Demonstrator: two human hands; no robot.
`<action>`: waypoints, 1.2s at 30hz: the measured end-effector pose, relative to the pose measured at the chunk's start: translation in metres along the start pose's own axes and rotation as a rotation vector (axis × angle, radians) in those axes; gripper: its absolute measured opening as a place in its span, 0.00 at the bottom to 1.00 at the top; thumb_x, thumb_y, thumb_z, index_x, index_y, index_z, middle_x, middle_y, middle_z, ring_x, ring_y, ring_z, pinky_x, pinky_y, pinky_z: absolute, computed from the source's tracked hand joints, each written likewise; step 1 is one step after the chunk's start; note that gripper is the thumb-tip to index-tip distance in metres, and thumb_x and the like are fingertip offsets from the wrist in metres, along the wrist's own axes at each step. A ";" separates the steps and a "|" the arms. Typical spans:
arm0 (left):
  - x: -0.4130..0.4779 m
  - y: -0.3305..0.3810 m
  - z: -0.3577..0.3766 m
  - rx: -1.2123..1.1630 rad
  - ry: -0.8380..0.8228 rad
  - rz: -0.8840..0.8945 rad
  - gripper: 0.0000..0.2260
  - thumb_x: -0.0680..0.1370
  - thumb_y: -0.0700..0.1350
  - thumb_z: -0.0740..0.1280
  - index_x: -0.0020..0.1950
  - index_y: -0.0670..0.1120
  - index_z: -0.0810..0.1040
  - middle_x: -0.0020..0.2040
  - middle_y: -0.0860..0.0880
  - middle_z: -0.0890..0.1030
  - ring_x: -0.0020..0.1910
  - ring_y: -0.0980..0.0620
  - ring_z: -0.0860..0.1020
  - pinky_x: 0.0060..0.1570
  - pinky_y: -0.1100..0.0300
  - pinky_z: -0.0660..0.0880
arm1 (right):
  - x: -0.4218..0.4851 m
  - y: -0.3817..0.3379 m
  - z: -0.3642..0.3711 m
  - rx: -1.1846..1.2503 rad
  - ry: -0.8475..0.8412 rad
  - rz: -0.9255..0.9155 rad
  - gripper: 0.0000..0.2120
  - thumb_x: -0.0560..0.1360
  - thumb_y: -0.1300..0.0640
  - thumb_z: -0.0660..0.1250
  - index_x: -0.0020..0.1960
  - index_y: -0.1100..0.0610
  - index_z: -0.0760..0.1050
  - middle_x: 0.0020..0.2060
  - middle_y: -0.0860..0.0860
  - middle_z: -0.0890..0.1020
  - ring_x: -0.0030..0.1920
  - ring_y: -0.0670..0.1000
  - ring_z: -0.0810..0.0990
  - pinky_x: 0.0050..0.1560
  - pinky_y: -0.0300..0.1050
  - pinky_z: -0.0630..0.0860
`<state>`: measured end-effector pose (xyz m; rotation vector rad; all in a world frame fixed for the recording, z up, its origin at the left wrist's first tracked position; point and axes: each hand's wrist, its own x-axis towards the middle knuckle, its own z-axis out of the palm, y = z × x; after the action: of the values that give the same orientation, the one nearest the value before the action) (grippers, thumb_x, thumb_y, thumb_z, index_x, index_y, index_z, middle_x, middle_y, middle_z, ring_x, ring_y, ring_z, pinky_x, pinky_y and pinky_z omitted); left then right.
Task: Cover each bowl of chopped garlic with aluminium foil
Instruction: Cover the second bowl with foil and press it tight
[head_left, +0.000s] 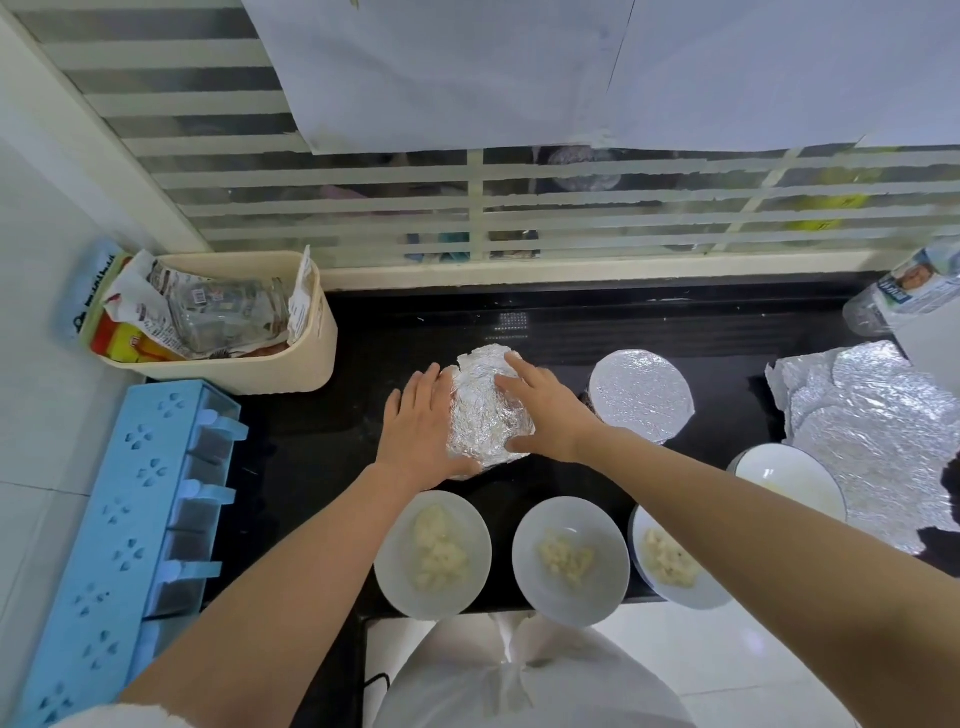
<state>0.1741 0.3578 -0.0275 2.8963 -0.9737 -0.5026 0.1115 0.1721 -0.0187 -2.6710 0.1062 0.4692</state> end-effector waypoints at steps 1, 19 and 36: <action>0.000 0.001 -0.001 -0.001 -0.004 0.005 0.55 0.69 0.68 0.70 0.80 0.46 0.41 0.81 0.45 0.43 0.80 0.44 0.44 0.76 0.46 0.45 | 0.001 0.000 0.001 -0.011 -0.010 0.010 0.42 0.72 0.49 0.74 0.78 0.53 0.55 0.79 0.50 0.48 0.77 0.56 0.52 0.73 0.57 0.61; 0.013 0.011 0.002 -0.083 -0.042 0.053 0.59 0.67 0.71 0.69 0.79 0.40 0.38 0.80 0.41 0.39 0.80 0.44 0.41 0.77 0.51 0.43 | 0.012 -0.006 -0.004 -0.171 -0.071 -0.034 0.54 0.67 0.40 0.75 0.79 0.50 0.43 0.77 0.54 0.36 0.78 0.57 0.39 0.75 0.58 0.50; 0.026 0.005 0.005 -0.141 -0.079 0.050 0.62 0.64 0.66 0.76 0.79 0.41 0.38 0.79 0.44 0.47 0.79 0.45 0.49 0.76 0.51 0.50 | 0.035 -0.012 -0.009 -0.142 -0.198 -0.047 0.63 0.61 0.41 0.79 0.78 0.54 0.37 0.77 0.53 0.46 0.77 0.57 0.46 0.75 0.55 0.51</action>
<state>0.1891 0.3380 -0.0394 2.7399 -0.9749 -0.6581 0.1490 0.1790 -0.0188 -2.7394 -0.0496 0.7476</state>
